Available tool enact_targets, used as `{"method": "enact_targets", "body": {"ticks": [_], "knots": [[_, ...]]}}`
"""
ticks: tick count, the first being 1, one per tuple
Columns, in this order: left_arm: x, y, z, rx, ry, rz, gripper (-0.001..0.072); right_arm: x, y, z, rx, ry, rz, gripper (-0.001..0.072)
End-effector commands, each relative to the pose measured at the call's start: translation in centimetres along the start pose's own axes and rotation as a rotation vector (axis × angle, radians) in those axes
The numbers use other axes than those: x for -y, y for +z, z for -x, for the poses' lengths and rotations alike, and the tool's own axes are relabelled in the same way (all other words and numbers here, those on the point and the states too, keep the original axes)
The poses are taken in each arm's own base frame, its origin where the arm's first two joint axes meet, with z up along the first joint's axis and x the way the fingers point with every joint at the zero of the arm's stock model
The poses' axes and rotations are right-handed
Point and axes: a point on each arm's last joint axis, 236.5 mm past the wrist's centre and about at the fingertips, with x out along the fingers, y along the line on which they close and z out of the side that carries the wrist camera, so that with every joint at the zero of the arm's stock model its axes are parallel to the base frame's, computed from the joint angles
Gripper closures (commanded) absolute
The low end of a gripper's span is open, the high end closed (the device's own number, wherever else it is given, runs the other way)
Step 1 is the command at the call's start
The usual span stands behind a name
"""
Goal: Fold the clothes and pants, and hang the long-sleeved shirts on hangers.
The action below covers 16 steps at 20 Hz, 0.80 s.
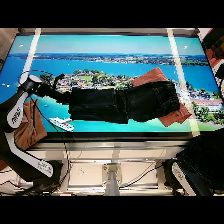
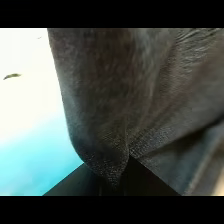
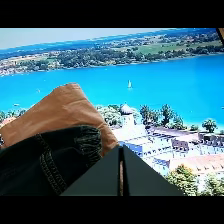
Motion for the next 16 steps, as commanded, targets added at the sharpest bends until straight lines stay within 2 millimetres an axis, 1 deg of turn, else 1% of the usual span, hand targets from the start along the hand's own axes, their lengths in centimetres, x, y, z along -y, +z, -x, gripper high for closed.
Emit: {"method": "enact_targets", "body": {"ticks": [1, 3, 5, 7, 10, 13, 16], "knots": [[-1.0, 1.7, 0.1, 0.040, 0.201, -0.052, 0.0671, -0.1, 0.0, 0.0, 0.001, 0.002, -0.002, 0.0676], [0.5, 2.0, -0.7, 0.043, 0.165, -0.059, 0.0671, -0.1, 0.0, 0.0, 0.001, 0.003, -0.002, 0.0676], [1.1, 1.9, -1.2, 0.032, 0.150, -0.064, 0.0671, -0.1, 0.0, 0.0, 0.002, 0.002, -0.002, 0.0676], [1.1, 1.8, -1.7, 0.021, 0.148, -0.064, 0.0671, -0.1, 0.0, 0.0, 0.001, 0.002, -0.002, 0.0676], [0.6, 1.5, -2.4, 0.002, 0.142, -0.051, 0.0671, -0.1, 0.0, 0.0, 0.001, 0.002, -0.002, 0.0676], [0.4, 0.4, -3.2, -0.043, 0.120, 0.025, 0.0671, 0.0, 0.0, 0.0, 0.001, 0.002, -0.002, 0.0676], [0.2, 0.4, -3.3, -0.046, 0.119, 0.032, 0.0671, -0.1, 0.0, 0.0, 0.001, 0.002, -0.002, 0.0676]]}}
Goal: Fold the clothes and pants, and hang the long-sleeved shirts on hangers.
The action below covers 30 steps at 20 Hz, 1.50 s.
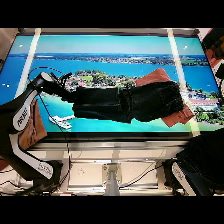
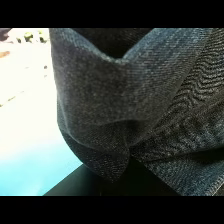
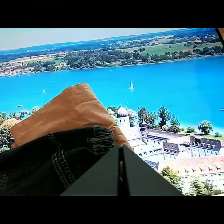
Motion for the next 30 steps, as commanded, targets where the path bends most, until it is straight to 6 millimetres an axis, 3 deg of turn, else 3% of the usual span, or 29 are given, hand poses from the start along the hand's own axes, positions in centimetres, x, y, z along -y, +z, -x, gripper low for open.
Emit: {"method": "enact_targets", "body": {"ticks": [1, 6, 9, 12, 18, 20, 22, 25, 30], "knots": [[-0.5, -0.5, -0.4, -0.024, 0.008, 0.022, 0.0671, 0.0, 0.0, 0.0, 0.000, 0.000, 0.000, 0.0676], [-0.2, -0.2, -0.2, -0.009, -0.005, 0.026, 0.0673, 0.0, 0.0, 0.0, -0.001, 0.000, 0.000, 0.0676], [0.1, 0.1, 2.1, 0.028, 0.011, 0.058, 0.0674, 0.0, 0.0, 0.0, -0.002, 0.000, 0.000, 0.0676], [2.7, 0.5, 7.1, 0.112, 0.009, 0.008, 0.0673, 0.0, 0.0, 0.0, -0.001, 0.000, 0.000, 0.0676], [12.3, 3.5, 21.2, 0.458, 0.064, -0.234, 0.0674, -1.4, -0.2, -0.3, -0.013, 0.059, -0.033, 0.0675], [14.4, 3.9, 25.1, 0.563, 0.106, -0.295, 0.0673, -1.6, -1.7, -1.4, -0.075, 0.069, -0.037, 0.0676], [15.3, 3.7, 27.7, 0.621, 0.158, -0.321, 0.0674, -2.1, -3.8, -3.0, -0.147, 0.086, -0.049, 0.0675], [13.8, 3.5, 29.5, 0.658, 0.251, -0.237, 0.0673, -4.8, -5.9, -5.1, -0.188, 0.194, -0.129, 0.0675], [12.1, 4.5, 29.9, 0.702, 0.262, -0.067, 0.0672, -13.4, -7.5, -8.0, -0.218, 0.437, -0.154, 0.0676]]}}
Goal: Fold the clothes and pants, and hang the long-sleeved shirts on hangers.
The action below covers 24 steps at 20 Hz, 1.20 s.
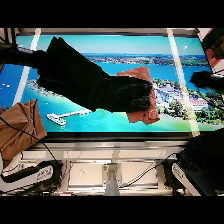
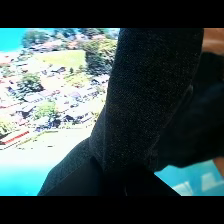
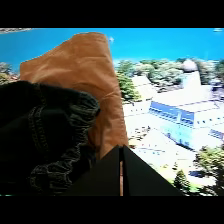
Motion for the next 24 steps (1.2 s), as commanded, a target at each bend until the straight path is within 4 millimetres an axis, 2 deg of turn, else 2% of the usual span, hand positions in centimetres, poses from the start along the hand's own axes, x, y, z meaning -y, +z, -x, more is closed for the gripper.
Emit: {"method": "enact_targets", "body": {"ticks": [1, 3, 4, 7, 10, 12, 15, 17, 19, 22, 24], "knots": [[-1.0, 1.1, 0.0, 0.045, 0.048, 0.082, 0.0672, -6.1, -0.5, -4.3, -0.007, 0.182, -0.018, 0.0676], [-0.5, 1.4, -0.2, 0.053, 0.026, 0.090, 0.0672, -10.7, -1.3, -8.2, -0.017, 0.253, -0.004, 0.0677], [-0.2, 1.4, -0.2, 0.055, 0.012, 0.096, 0.0672, -13.2, -2.6, -10.2, -0.043, 0.283, -0.007, 0.0677], [0.8, 1.7, -0.2, 0.064, -0.034, 0.119, 0.0672, -22.4, -8.3, -16.1, -0.132, 0.387, 0.000, 0.0677], [2.3, 2.1, -0.1, 0.073, -0.098, 0.173, 0.0672, -31.9, -11.5, -19.4, -0.140, 0.490, 0.067, 0.0677], [2.8, 2.2, 0.0, 0.077, -0.120, 0.180, 0.0672, -36.0, -12.8, -21.8, -0.175, 0.526, 0.060, 0.0678], [3.0, 2.2, 0.0, 0.078, -0.127, 0.182, 0.0672, -38.3, -13.3, -25.4, -0.250, 0.521, -0.091, 0.0678], [3.7, 2.6, 0.2, 0.091, -0.161, 0.193, 0.0672, -39.7, -12.6, -26.8, -0.249, 0.537, -0.134, 0.0678], [4.7, 2.9, 0.1, 0.095, -0.203, 0.203, 0.0672, -41.4, -12.2, -27.3, -0.243, 0.565, -0.142, 0.0678], [6.4, 2.3, -1.1, 0.060, -0.232, 0.184, 0.0672, -43.9, -11.2, -27.0, -0.212, 0.613, -0.138, 0.0678], [7.9, 1.6, -2.7, 0.017, -0.258, 0.166, 0.0672, -43.7, -10.3, -26.7, -0.193, 0.609, -0.099, 0.0677]]}}
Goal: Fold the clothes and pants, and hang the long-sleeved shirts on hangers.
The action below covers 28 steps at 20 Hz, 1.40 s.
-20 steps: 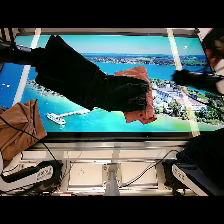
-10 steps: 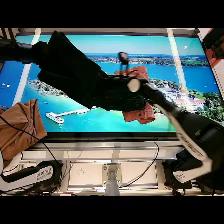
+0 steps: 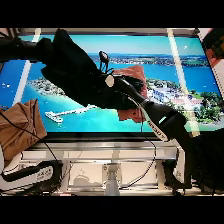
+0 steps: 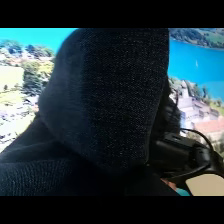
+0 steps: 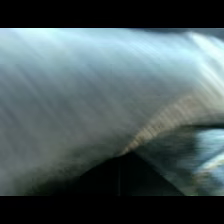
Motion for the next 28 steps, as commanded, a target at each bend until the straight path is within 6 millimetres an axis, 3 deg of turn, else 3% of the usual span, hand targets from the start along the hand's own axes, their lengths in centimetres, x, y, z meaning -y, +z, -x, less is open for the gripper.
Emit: {"method": "enact_targets", "body": {"ticks": [1, 4, 6, 10, 13, 16, 20, 23, 24, 25, 27, 28], "knots": [[1.7, -1.7, -2.8, -0.073, -0.046, -0.012, 0.0672, 0.1, 1.0, 0.1, -0.006, -0.021, 0.063, 0.0677], [2.7, -3.7, -6.6, -0.152, -0.074, -0.017, 0.0672, 6.8, 1.5, 3.6, -0.148, -0.214, 0.165, 0.0677], [3.4, -4.7, -9.3, -0.179, -0.092, -0.016, 0.0672, 11.8, 2.1, 8.0, -0.285, -0.338, 0.246, 0.0677], [4.9, -4.9, -12.9, -0.152, -0.111, -0.028, 0.0672, 17.4, 3.4, 17.6, -0.489, -0.420, 0.282, 0.0677], [6.6, -5.2, -14.7, -0.129, -0.130, -0.047, 0.0672, 19.1, 7.0, 22.7, -0.420, -0.457, 0.227, 0.0677], [9.3, -7.5, -16.6, -0.167, -0.167, -0.072, 0.0671, 19.8, 10.3, 26.9, -0.323, -0.484, 0.197, 0.0677], [14.0, -11.3, -20.2, -0.208, -0.246, -0.075, 0.0671, 20.7, 12.0, 30.7, -0.272, -0.514, 0.162, 0.0677], [16.2, -14.1, -23.5, -0.211, -0.260, -0.092, 0.0668, 21.6, 12.1, 31.8, -0.274, -0.527, 0.139, 0.0677], [16.6, -15.2, -24.3, -0.228, -0.263, -0.098, 0.0609, 21.7, 12.2, 31.9, -0.273, -0.531, 0.138, 0.0677], [16.8, -16.1, -24.8, -0.244, -0.264, -0.103, 0.0481, 21.8, 12.2, 31.9, -0.273, -0.532, 0.136, 0.0677], [17.1, -16.8, -25.1, -0.257, -0.266, -0.110, 0.0122, 21.8, 12.2, 32.0, -0.273, -0.533, 0.137, 0.0677], [17.1, -16.7, -25.0, -0.255, -0.267, -0.110, 0.0085, 21.9, 12.2, 32.0, -0.275, -0.532, 0.147, 0.0676]]}}
